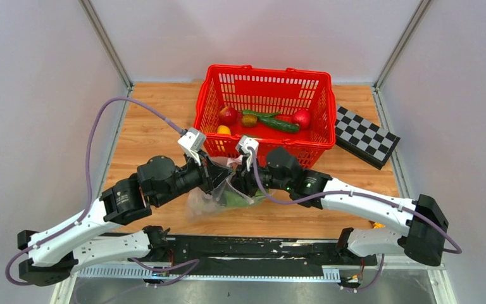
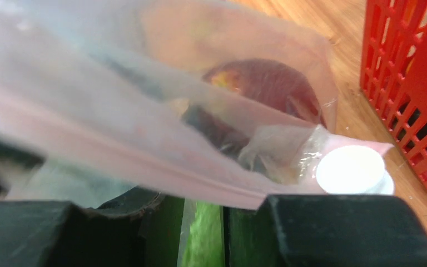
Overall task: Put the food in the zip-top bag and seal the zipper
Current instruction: Place the fake fruit in the zipper food storage bag.
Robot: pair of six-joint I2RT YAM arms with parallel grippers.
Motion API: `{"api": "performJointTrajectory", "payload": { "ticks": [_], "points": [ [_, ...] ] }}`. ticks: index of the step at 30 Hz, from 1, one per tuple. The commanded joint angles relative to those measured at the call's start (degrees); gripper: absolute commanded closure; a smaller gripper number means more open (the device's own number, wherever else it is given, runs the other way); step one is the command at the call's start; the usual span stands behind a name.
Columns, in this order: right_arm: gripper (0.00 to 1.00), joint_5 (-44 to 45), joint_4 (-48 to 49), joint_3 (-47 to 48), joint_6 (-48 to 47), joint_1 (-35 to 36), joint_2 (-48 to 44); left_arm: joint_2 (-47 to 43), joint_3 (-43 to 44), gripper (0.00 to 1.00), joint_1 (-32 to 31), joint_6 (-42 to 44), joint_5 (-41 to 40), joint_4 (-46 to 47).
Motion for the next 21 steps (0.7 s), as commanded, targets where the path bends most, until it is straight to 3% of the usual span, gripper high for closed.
{"api": "performJointTrajectory", "payload": {
  "ticks": [1,7,12,21],
  "points": [
    [0.7,8.81,1.9,4.42,-1.75,1.57,1.7,-0.96,1.08,1.0,-0.24,0.88,4.22,7.3],
    [0.54,6.44,4.32,2.77,-2.53,1.57,-0.15,-2.6,0.35,1.0,-0.22,-0.31,-2.77,4.23],
    [0.52,3.75,8.85,-0.48,0.04,1.52,-3.54,-4.91,-0.92,1.0,-0.26,-0.84,-6.86,3.48],
    [0.49,2.24,-4.59,2.8,-5.83,1.52,-14.13,-6.79,-0.31,1.0,-0.23,-3.1,-17.07,-5.62]
  ]
}}
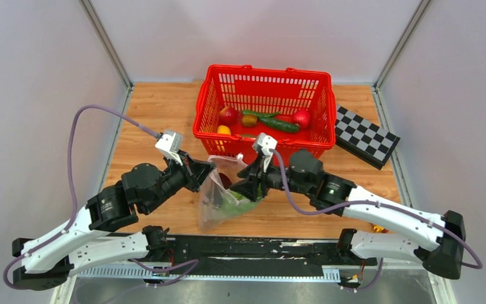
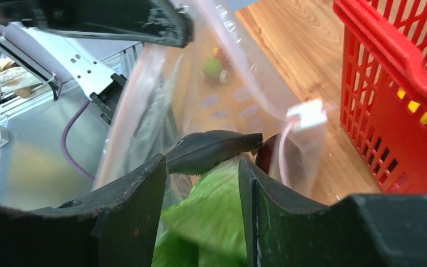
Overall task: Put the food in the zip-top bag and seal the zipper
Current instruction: Place the fake fruit in the zipper food storage bag, then pick up the fake vegetable from the bin.
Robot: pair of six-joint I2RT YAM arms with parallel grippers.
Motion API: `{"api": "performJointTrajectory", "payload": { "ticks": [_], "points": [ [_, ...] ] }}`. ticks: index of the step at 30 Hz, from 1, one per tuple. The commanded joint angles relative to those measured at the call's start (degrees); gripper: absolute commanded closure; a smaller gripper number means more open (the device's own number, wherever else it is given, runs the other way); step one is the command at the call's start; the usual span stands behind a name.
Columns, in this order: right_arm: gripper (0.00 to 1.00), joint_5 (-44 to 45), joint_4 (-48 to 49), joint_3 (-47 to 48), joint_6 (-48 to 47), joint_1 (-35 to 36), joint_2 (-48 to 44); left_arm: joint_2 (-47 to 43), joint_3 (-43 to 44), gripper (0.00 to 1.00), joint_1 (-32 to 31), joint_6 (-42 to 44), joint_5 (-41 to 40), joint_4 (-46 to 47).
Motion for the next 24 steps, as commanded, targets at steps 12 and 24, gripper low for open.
{"api": "performJointTrajectory", "payload": {
  "ticks": [12,24],
  "points": [
    [0.31,30.18,-23.09,17.27,-9.57,-7.72,-6.15,-2.27,6.44,1.0,-0.03,1.28,-6.32,-5.15],
    [0.3,10.22,-33.21,29.24,-12.35,-28.06,15.03,1.06,18.21,1.0,-0.02,5.76,-7.16,-16.67]
  ]
}}
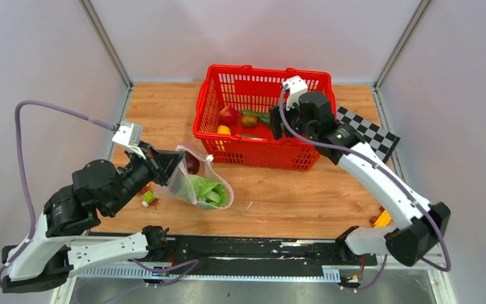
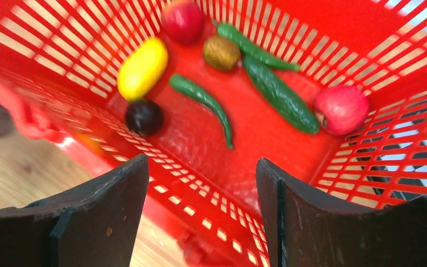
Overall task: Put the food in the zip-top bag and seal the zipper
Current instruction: Pick up the fake vegetable from the bin.
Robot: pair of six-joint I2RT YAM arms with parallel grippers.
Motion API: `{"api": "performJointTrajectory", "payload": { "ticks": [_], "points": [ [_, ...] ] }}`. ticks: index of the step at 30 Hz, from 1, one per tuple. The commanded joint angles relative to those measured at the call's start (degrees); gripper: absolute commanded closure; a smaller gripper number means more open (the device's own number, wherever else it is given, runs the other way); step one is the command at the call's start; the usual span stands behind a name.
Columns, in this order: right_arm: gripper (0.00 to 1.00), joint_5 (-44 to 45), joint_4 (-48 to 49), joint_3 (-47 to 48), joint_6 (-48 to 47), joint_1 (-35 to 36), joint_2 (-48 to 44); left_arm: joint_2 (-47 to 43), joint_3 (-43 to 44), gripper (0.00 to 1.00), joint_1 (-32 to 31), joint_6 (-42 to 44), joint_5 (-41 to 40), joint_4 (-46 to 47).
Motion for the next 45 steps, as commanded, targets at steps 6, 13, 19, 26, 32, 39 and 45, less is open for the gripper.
{"api": "performJointTrajectory", "payload": {
  "ticks": [6,13,19,26,32,39,45],
  "points": [
    [0.36,-11.2,-2.1,5.79,-10.45,-5.82,15.07,3.79,-5.04,1.0,-0.02,-1.75,7.05,4.59],
    [0.33,-21.54,-1.47,11.23,-17.88,-8.92,26.13,6.02,-9.74,1.0,-0.02,-3.73,10.54,9.31],
    [0.32,-22.49,-6.35,19.57,-22.74,-8.99,36.22,5.13,-11.95,1.0,-0.02,-4.44,10.51,10.7],
    [0.32,-25.63,-8.36,26.38,-25.97,-9.11,46.05,2.64,-12.27,1.0,-0.03,-5.04,8.08,9.16],
    [0.34,-27.2,-12.12,29.9,-30.21,-9.07,51.15,1.05,-11.86,1.0,-0.02,-5.05,5.94,7.7],
    [0.37,-21.95,-12.01,30.35,-32.62,-9.07,54.69,2.22,-11.03,1.0,-0.03,-4.54,6.09,7.51],
    [0.45,-20.17,-10.54,29.13,-32.74,-9.07,56.73,1.69,-10.88,1.0,-0.04,-4.4,6.0,8.75]
  ]
}}
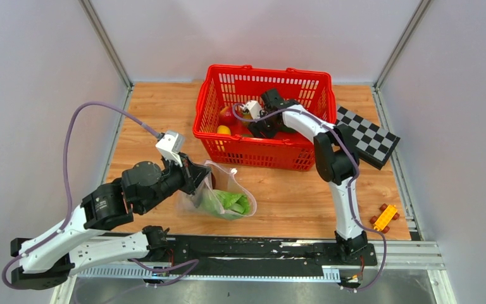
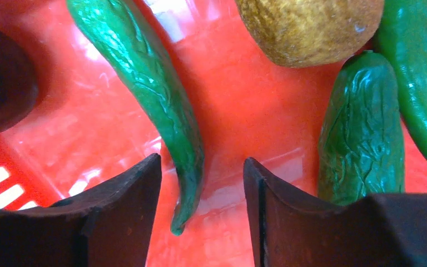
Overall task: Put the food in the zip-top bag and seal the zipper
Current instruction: Pick up the fake vegetable from the bin, then place the fake vegetable in the zipper food storage bag.
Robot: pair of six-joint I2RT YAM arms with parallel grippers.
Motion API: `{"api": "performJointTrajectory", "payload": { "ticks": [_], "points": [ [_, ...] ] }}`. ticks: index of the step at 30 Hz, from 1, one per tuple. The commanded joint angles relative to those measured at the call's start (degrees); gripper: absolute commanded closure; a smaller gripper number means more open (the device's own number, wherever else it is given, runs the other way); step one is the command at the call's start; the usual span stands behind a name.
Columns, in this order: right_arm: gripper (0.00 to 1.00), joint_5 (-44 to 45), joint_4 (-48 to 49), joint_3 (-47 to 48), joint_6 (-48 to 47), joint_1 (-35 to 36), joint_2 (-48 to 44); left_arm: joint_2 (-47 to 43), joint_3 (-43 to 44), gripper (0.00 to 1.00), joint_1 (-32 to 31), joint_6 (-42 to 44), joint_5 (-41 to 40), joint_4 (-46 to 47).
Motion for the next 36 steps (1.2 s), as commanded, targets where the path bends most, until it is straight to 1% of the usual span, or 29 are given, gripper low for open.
{"api": "performJointTrajectory", "payload": {
  "ticks": [1,4,5,7,9,11,13,17,19,23,28,36],
  "points": [
    [0.47,1.87,1.42,1.27,-1.25,0.11,1.65,-0.64,1.65,1.0,-0.01,-0.13,-1.47,2.66],
    [0.51,2.59,2.15,1.22,-0.08,0.11,2.22,-0.66,1.49,1.0,-0.02,-0.35,-1.6,2.33],
    [0.54,2.66,2.51,1.06,0.46,0.07,2.24,-0.63,1.34,1.0,-0.03,-0.39,-1.58,2.39],
    [0.64,2.51,2.96,0.85,1.16,0.1,2.29,-0.52,1.1,1.0,0.0,-0.57,-1.47,2.54],
    [0.68,3.1,3.34,0.7,1.69,0.11,2.2,-0.43,0.98,1.0,-0.01,-0.59,-1.32,2.63],
    [0.76,4.06,3.51,0.65,1.9,0.11,2.09,-0.32,0.96,1.0,0.0,-0.5,-1.12,2.56],
    [0.84,4.74,2.38,1.12,2.04,0.07,1.74,-0.43,0.85,1.0,-0.04,-0.57,-1.08,2.55],
    [0.98,4.53,0.25,1.46,2.02,0.11,-1.37,-0.76,0.4,1.0,0.0,-0.67,-1.48,2.6],
    [0.99,4.57,-0.09,0.86,2.08,0.11,-4.17,-0.91,0.17,1.0,0.0,-0.76,-1.6,2.57],
    [1.0,1.92,0.53,-1.62,2.82,0.11,-11.22,-0.79,0.16,1.0,-0.05,-0.72,-1.67,2.91],
    [1.0,-2.88,3.19,-6.6,7.74,0.11,-19.72,-0.13,-0.14,1.0,-0.01,-0.18,-1.13,4.72],
    [1.0,-1.9,8.97,-14.68,13.74,0.1,-31.6,0.77,-0.49,1.0,0.0,-0.46,-0.22,4.93]
  ]
}}
